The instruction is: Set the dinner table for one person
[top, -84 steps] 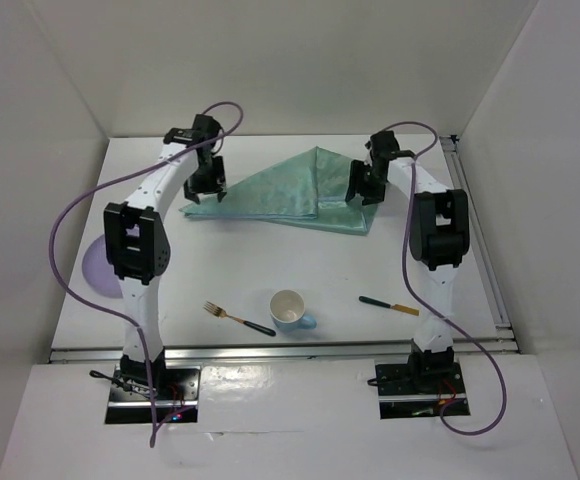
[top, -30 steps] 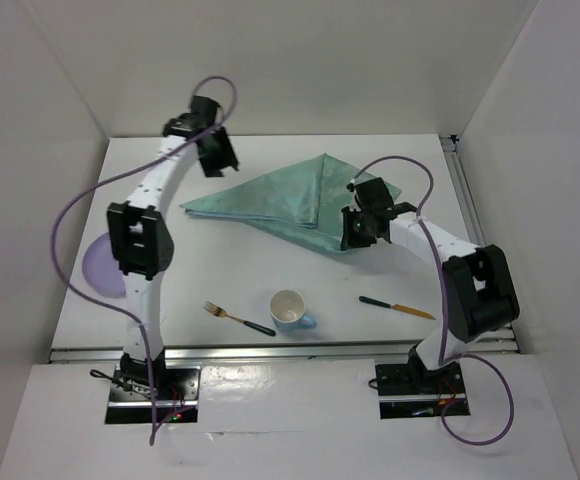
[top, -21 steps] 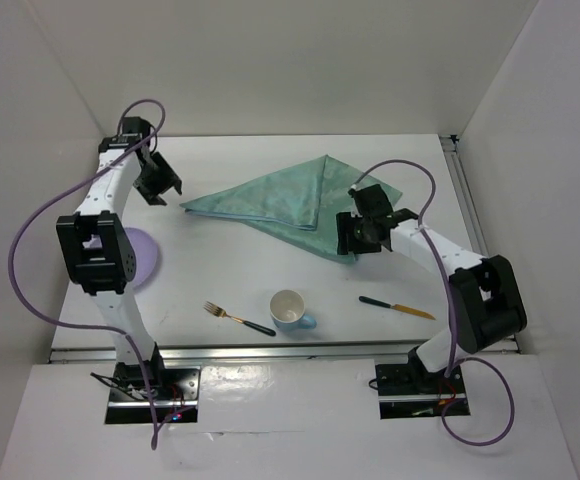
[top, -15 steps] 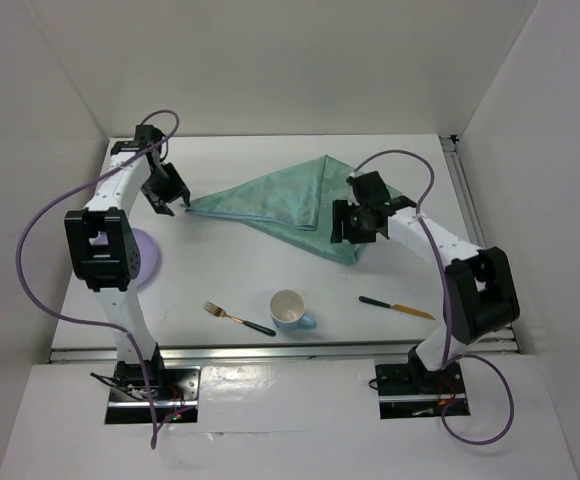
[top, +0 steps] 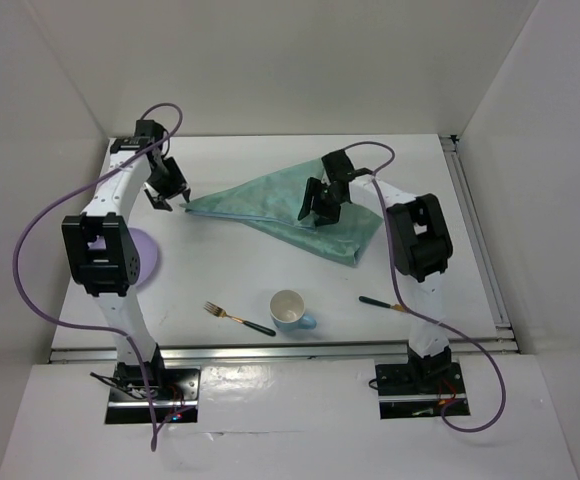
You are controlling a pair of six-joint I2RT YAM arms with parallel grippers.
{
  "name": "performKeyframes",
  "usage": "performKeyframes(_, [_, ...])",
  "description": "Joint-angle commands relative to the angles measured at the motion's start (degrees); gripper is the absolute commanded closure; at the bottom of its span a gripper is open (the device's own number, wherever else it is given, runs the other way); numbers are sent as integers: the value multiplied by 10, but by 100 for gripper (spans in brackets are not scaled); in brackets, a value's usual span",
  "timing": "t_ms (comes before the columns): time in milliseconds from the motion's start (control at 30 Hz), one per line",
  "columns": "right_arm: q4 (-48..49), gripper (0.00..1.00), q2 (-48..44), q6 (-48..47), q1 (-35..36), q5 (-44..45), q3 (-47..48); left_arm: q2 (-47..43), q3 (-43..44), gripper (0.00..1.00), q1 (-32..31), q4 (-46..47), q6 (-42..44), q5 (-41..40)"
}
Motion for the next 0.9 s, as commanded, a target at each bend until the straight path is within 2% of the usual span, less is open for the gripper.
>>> performKeyframes(0, [-25, 35, 18, 30, 3, 13, 59, -32, 18, 36, 6, -12, 17, -12])
performKeyframes(133, [-35, 37, 34, 37, 3, 42, 67, -32, 24, 36, 6, -12, 17, -6])
performKeyframes(267, [-30, 48, 34, 44, 3, 51, 51, -32, 29, 36, 6, -12, 17, -6])
performKeyframes(300, [-30, 55, 34, 44, 3, 51, 51, -32, 29, 36, 6, -12, 17, -6])
performKeyframes(333, [-30, 75, 34, 44, 3, 46, 46, -32, 29, 36, 6, -12, 22, -6])
performKeyframes(400, [-24, 94, 29, 39, 8, 40, 40, -32, 29, 36, 6, -12, 22, -6])
performKeyframes(433, [-24, 100, 22, 34, 8, 40, 39, -32, 29, 36, 6, -12, 22, -6])
performKeyframes(633, [78, 100, 0, 16, 8, -36, 69, -32, 47, 36, 12, -27, 28, -6])
performKeyframes(733, [192, 100, 32, 30, -4, -94, 140, -38, 53, 36, 12, -32, 33, 7])
performKeyframes(800, [314, 100, 80, 57, -10, -140, 197, -53, 46, 36, 12, -32, 33, 20])
performKeyframes(833, [357, 97, 103, 96, -10, -156, 214, -58, 38, 36, 12, -32, 38, 27])
performKeyframes(867, [393, 83, 132, 117, -15, -169, 281, -58, 27, 35, 12, -27, 38, 33])
